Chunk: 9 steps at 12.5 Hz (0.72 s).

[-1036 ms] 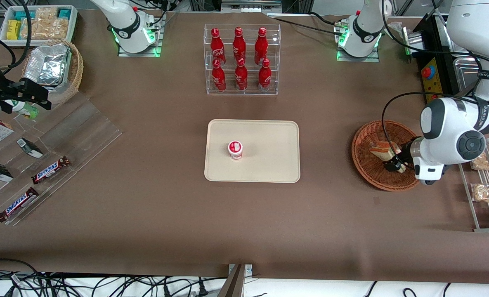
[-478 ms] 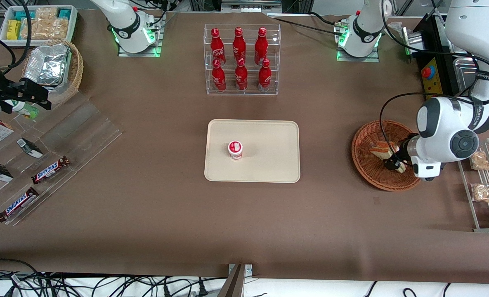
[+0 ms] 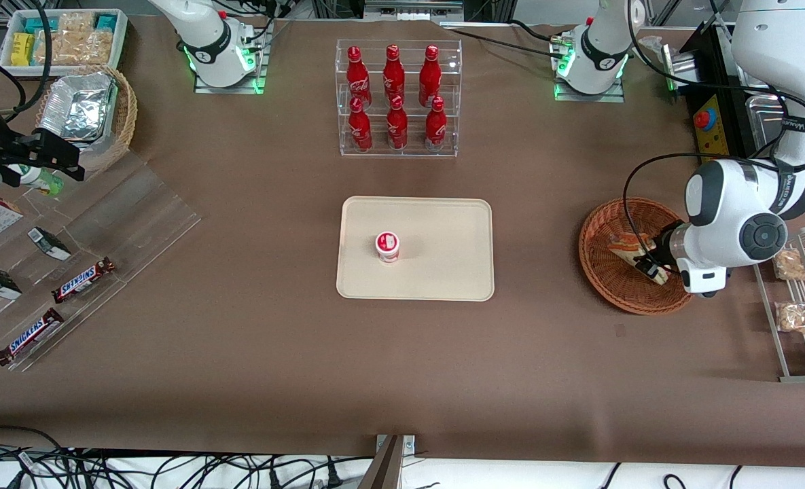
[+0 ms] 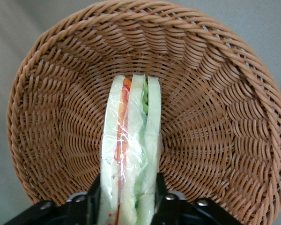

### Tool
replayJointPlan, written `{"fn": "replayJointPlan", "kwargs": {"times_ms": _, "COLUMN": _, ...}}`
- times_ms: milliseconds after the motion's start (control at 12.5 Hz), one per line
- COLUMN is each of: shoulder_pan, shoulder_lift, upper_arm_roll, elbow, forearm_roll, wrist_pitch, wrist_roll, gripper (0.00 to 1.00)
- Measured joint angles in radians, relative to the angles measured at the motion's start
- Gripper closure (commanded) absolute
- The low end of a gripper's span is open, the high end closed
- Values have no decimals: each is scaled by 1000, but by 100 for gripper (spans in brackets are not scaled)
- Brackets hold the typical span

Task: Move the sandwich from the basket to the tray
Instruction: 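Close the left gripper on the wrapped sandwich wedge, then lift the sandwich and carry it with the left gripper toward the cream tray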

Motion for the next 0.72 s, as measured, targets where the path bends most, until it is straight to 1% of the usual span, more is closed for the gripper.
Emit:
{"fn": "replayJointPlan", "kwargs": {"times_ms": 399, "shoulder_pan": -3, "shoulder_lift": -12, "upper_arm_roll": -9, "elbow": 1, "forearm_roll": 2, "wrist_pitch": -12, "wrist_roll": 24, "gripper": 74}}
{"fn": "replayJointPlan", "kwargs": {"times_ms": 717, "shoulder_pan": -6, "shoulder_lift": -62, "upper_arm_roll": -32, "elbow": 58, "forearm_roll": 6, "wrist_pitch": -188, "wrist_roll": 132, "gripper": 74}}
